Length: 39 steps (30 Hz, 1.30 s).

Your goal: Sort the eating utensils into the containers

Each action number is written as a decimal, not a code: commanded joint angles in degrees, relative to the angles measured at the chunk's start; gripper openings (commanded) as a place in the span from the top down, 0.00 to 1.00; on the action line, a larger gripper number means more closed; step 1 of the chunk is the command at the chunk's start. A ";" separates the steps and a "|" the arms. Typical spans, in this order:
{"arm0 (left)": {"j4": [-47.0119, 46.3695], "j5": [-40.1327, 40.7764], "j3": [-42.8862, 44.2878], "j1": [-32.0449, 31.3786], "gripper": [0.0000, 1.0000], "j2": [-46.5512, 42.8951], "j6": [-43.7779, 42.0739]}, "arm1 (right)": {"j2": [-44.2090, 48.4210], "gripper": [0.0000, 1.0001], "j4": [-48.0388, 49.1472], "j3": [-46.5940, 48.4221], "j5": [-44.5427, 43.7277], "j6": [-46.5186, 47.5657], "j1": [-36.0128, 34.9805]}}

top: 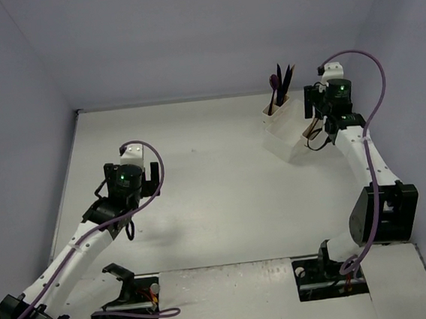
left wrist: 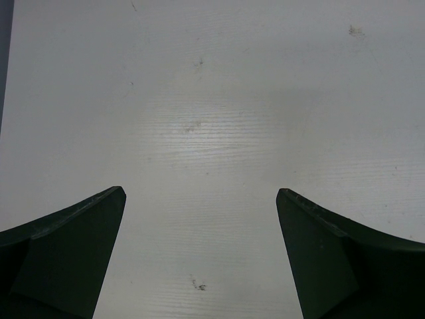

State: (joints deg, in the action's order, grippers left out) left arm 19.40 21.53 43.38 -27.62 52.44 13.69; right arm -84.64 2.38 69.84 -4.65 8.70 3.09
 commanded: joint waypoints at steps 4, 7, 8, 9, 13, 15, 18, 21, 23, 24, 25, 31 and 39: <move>-2.87 -0.17 0.75 0.28 0.03 -2.86 -0.51 | 12.44 0.00 3.60 3.63 -1.59 -2.29 0.42; -2.41 -0.26 0.83 0.32 0.03 -3.89 -0.47 | 17.38 0.00 3.51 1.95 -3.08 -3.05 0.42; -2.12 -0.26 0.91 0.36 0.03 -4.38 -0.43 | 20.63 0.00 3.51 0.89 -3.86 -3.45 0.42; -1.66 -0.01 1.23 0.31 0.03 -5.00 -0.42 | 23.70 0.00 3.45 0.20 -5.12 -4.30 0.42; 1.89 1.77 3.34 0.28 0.03 -6.65 -0.49 | 33.77 0.00 2.79 -5.13 -7.82 -6.81 0.42; 3.32 2.90 4.85 0.28 0.03 -7.79 -1.21 | 40.34 0.00 1.53 -7.25 -8.69 -8.25 0.40; 5.31 4.41 5.77 0.28 0.03 -9.45 -2.12 | 48.33 0.00 -0.68 -10.72 -10.38 -9.45 0.33; 6.50 5.53 5.83 0.35 0.03 -11.47 -2.72 | 55.10 0.00 -3.82 -13.48 -11.13 -10.81 0.33; 6.89 6.42 5.22 0.37 0.03 -12.81 -2.88 | 58.39 0.00 -6.27 -14.74 -9.73 -10.71 0.33; 7.13 6.62 4.88 0.37 0.03 -13.20 -2.88 | 59.51 0.00 -7.10 -15.18 -8.72 -10.42 0.33; 7.42 6.75 4.50 0.37 0.03 -13.83 -2.84 | 60.64 0.00 -7.95 -15.60 -7.85 -10.27 0.33; 9.96 5.54 -0.60 0.37 0.03 -23.33 -1.21 | 64.56 0.00 -13.32 -16.04 -5.90 -11.07 -0.07; 8.46 7.98 -3.41 0.37 0.03 -26.64 -1.42 | 66.69 0.00 -15.26 -16.08 -6.08 -11.80 -2.68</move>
State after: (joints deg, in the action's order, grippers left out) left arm 30.63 27.44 39.57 -27.58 21.89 12.25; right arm -17.62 -14.98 53.39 -11.47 -2.07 1.45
